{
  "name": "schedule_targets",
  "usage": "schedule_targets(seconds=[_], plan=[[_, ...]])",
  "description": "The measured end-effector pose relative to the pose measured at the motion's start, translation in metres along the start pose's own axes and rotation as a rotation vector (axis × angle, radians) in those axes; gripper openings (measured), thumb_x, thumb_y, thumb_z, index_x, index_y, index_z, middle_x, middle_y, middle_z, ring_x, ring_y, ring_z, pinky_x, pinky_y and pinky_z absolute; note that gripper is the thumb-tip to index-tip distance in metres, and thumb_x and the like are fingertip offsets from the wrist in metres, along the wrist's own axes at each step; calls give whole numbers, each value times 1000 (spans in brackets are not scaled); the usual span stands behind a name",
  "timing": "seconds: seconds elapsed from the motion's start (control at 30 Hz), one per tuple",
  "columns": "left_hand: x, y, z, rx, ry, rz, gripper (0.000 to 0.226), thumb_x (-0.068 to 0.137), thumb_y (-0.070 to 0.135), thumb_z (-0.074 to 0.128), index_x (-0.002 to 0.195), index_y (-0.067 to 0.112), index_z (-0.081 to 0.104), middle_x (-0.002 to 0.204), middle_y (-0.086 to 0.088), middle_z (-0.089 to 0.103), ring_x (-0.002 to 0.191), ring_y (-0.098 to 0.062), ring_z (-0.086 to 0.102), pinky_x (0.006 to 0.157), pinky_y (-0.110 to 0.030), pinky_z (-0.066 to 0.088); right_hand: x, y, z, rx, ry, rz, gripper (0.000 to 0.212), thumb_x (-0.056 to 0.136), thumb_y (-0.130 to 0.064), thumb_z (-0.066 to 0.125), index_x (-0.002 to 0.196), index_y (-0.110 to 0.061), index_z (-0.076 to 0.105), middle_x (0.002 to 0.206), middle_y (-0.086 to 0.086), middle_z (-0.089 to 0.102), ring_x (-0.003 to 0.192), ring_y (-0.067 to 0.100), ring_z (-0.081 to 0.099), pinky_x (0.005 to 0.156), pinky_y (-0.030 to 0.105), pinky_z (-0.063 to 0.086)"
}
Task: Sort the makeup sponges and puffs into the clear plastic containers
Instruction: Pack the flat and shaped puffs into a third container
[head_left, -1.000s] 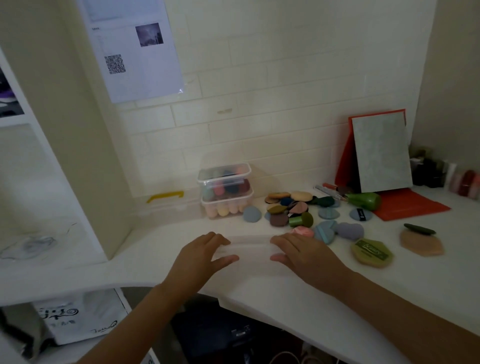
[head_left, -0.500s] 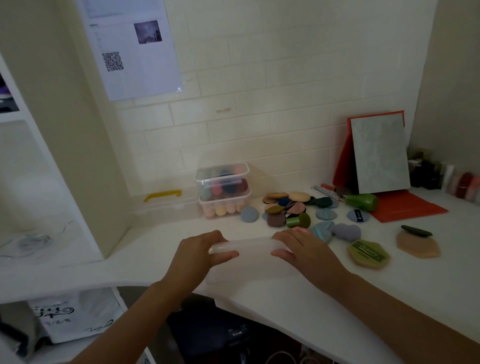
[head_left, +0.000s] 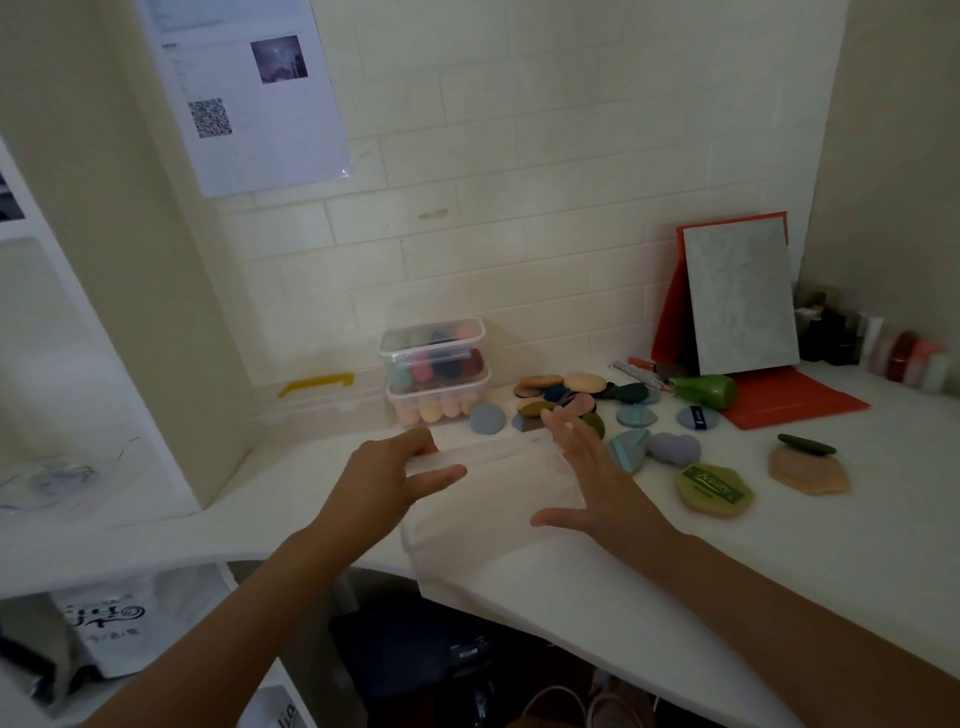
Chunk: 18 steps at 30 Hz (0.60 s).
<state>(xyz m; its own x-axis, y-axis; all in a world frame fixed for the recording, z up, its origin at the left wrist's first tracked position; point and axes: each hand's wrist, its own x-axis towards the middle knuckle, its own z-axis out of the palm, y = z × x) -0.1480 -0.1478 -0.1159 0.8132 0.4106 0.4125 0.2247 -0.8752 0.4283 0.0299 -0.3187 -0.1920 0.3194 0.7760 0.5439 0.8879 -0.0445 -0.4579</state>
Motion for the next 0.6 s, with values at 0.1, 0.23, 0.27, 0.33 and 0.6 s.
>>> schedule_targets(seconds=[0.1, 0.23, 0.27, 0.33, 0.6], plan=[[9, -3, -3, -20, 28, -32, 27, 84, 42, 60, 70, 20, 54, 67, 5, 57, 63, -9, 55, 57, -17, 37, 1, -1, 2, -71, -6, 7, 88, 80, -46, 67, 137, -53, 0, 151, -21, -11, 130, -9, 9, 99, 16, 26], [29, -14, -5, -163, 166, -123, 31, 85, 43, 59, 81, 13, 63, 74, 1, 68, 67, -11, 66, 64, -23, 53, 2, 8, 7, -214, 86, -97, 53, 84, -28, 68, 133, -29, 48, 149, 4, 33, 127, 8, 38, 96, 24, 42], [33, -17, -4, -245, 205, -164, 28, 85, 41, 60, 84, 13, 61, 77, 1, 67, 67, -11, 67, 62, -23, 54, 3, 11, 9, -256, 110, -133, 38, 82, -23, 69, 120, -21, 61, 139, 9, 47, 118, 16, 51, 88, 29, 51], [42, -23, 0, -406, 294, -254, 27, 84, 38, 63, 91, 13, 56, 85, 0, 64, 67, -15, 68, 58, -25, 55, 4, 14, 9, -267, 59, -90, 22, 85, -18, 66, 107, -13, 66, 128, 10, 56, 110, 25, 58, 80, 34, 55], [32, -89, 44, -528, 303, -715, 29, 92, 24, 56, 105, -1, 62, 91, -11, 66, 69, -19, 62, 69, -31, 52, 8, 22, 12, -282, 30, -14, 21, 89, -19, 63, 109, -12, 65, 130, 4, 56, 120, 21, 52, 86, 32, 49]])
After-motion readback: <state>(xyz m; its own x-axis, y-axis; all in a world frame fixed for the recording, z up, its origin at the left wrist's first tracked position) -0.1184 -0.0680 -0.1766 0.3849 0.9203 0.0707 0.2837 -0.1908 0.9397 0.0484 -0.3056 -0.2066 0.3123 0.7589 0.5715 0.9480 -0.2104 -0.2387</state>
